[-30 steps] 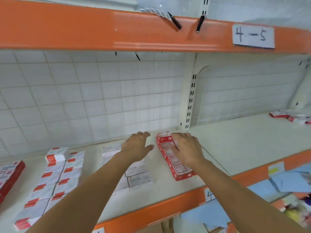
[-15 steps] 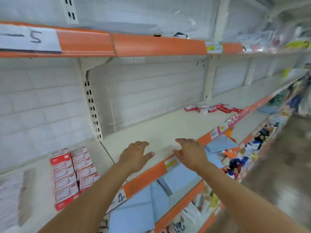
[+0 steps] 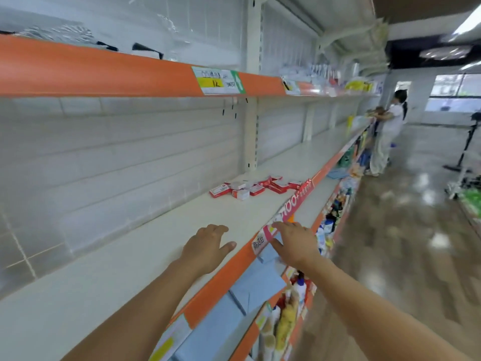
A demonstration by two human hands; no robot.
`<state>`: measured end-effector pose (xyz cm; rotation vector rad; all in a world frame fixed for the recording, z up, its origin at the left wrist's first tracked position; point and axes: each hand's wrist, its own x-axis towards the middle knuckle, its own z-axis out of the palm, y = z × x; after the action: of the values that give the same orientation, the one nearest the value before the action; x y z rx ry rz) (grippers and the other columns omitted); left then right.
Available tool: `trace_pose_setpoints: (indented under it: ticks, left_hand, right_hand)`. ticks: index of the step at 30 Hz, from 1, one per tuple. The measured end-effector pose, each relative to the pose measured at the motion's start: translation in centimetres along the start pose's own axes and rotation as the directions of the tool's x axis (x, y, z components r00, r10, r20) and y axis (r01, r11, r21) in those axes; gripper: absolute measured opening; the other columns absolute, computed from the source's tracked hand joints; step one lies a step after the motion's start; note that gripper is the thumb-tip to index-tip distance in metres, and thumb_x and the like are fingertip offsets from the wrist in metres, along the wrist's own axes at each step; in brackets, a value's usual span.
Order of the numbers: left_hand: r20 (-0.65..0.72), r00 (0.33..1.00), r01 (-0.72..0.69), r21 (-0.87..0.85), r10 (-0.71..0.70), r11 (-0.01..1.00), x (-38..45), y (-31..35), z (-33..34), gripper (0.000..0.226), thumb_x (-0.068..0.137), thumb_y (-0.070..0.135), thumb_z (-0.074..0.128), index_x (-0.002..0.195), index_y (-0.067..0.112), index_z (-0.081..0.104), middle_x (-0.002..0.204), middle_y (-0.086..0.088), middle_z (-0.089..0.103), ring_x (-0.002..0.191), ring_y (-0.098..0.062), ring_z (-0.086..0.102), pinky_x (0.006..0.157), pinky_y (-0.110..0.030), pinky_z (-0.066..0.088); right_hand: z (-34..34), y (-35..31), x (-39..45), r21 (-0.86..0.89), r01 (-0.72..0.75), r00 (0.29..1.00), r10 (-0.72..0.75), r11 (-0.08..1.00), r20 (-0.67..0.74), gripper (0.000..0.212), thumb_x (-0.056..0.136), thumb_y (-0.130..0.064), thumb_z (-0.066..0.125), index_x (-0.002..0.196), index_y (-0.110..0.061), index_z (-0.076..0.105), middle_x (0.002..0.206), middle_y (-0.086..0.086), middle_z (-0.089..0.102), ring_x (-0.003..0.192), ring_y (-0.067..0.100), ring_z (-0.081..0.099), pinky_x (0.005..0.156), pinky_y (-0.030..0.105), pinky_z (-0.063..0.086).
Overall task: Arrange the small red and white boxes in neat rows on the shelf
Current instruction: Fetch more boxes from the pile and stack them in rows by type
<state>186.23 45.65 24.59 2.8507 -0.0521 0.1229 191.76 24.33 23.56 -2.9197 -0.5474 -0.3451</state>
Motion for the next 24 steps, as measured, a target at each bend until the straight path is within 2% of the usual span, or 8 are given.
trace_pose_setpoints:
  ticks: [6,12,18,24]
  left_hand:
    - [0.017,0.996,-0.085,-0.007,0.086,0.996,8.9,1.7,1.9,0.053,0.097,0.048,0.039,0.143,0.025,0.033,0.148,0.002,0.034,0.134,-0.019,0.033,0.105,-0.035,0.035]
    - [0.049,0.99,-0.13,-0.004,0.13,0.992,16.6,4.0,3.9,0.052,0.097,0.041,0.044,0.144,0.025,0.031,0.149,0.002,0.033,0.134,-0.019,0.033,0.106,-0.033,0.033]
    - [-0.007,0.995,-0.099,-0.023,0.099,0.995,24.5,8.3,5.9,0.05,0.096,0.039,0.046,0.143,0.027,0.032,0.151,0.002,0.031,0.136,-0.019,0.031,0.105,-0.034,0.033]
    - [-0.072,0.997,-0.02,-0.05,0.016,0.999,31.3,12.2,7.3,0.048,0.097,0.037,0.045,0.143,0.029,0.034,0.15,-0.001,0.032,0.136,-0.021,0.031,0.107,-0.037,0.033]
  right_hand:
    - [0.2,5.5,5.5,-0.008,-0.097,0.995,0.097,0.995,0.019,0.043,0.098,-0.036,0.041,0.137,-0.019,0.04,0.127,0.004,0.056,0.118,0.024,0.049,0.093,0.036,0.042]
    - [1.5,11.2,10.5,0.023,-0.153,0.988,0.153,0.988,0.025,0.044,0.098,-0.037,0.042,0.138,-0.018,0.041,0.131,0.003,0.054,0.119,0.024,0.049,0.096,0.036,0.043]
    - [2.4,17.7,17.1,0.012,-0.094,0.996,0.094,0.996,0.0,0.046,0.097,-0.031,0.045,0.14,-0.019,0.039,0.133,0.003,0.054,0.121,0.024,0.048,0.096,0.036,0.042]
    - [2.3,23.3,23.8,0.001,0.046,0.999,-0.046,0.999,0.01,0.042,0.097,-0.03,0.043,0.138,-0.021,0.041,0.132,0.005,0.053,0.12,0.026,0.047,0.094,0.036,0.04]
